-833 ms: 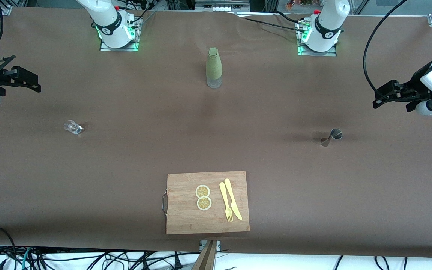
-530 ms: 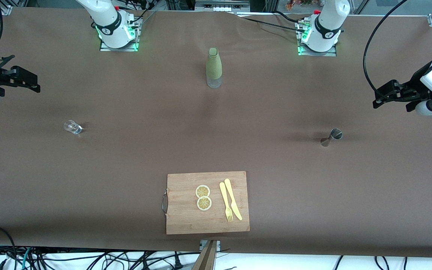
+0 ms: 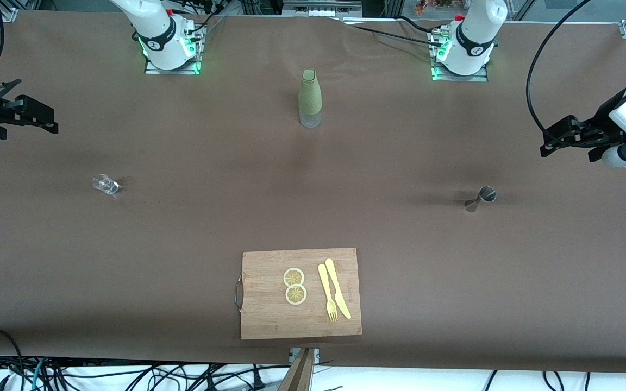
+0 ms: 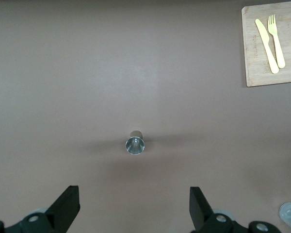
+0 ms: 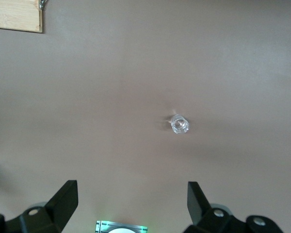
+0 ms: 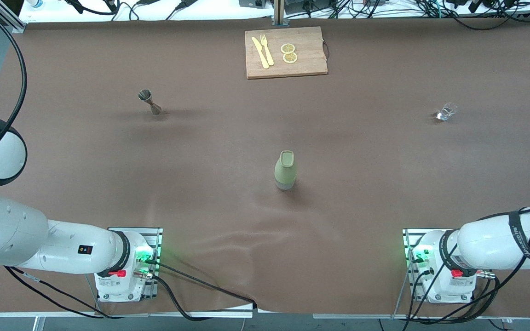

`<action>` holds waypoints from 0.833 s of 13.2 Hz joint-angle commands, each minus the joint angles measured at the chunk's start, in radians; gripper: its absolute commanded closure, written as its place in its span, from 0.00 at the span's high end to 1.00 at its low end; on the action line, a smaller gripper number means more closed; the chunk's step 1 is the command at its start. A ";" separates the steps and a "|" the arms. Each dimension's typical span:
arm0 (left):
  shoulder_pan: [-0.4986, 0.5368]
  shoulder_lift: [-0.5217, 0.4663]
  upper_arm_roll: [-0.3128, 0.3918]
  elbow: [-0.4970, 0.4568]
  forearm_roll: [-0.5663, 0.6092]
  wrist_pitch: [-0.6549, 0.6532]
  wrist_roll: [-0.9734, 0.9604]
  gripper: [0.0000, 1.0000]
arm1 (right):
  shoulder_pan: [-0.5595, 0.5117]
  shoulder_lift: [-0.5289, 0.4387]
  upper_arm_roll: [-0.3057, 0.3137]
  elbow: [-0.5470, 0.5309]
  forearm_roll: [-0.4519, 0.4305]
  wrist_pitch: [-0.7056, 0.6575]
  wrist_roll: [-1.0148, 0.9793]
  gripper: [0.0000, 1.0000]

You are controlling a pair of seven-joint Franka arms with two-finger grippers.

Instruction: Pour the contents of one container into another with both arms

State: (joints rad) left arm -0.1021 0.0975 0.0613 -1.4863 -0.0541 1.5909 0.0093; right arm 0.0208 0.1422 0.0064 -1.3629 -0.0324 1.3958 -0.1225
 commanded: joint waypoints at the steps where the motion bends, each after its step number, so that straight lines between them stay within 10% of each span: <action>1: 0.004 0.013 -0.003 0.028 0.003 -0.005 0.015 1.00 | -0.001 -0.004 0.006 0.002 -0.004 -0.017 -0.006 1.00; 11: 0.004 0.013 -0.003 0.027 0.003 -0.009 0.014 1.00 | 0.002 -0.003 0.009 -0.007 -0.009 -0.017 -0.008 1.00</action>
State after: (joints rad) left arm -0.1022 0.0979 0.0611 -1.4860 -0.0541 1.5909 0.0093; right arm 0.0238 0.1465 0.0083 -1.3655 -0.0324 1.3879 -0.1225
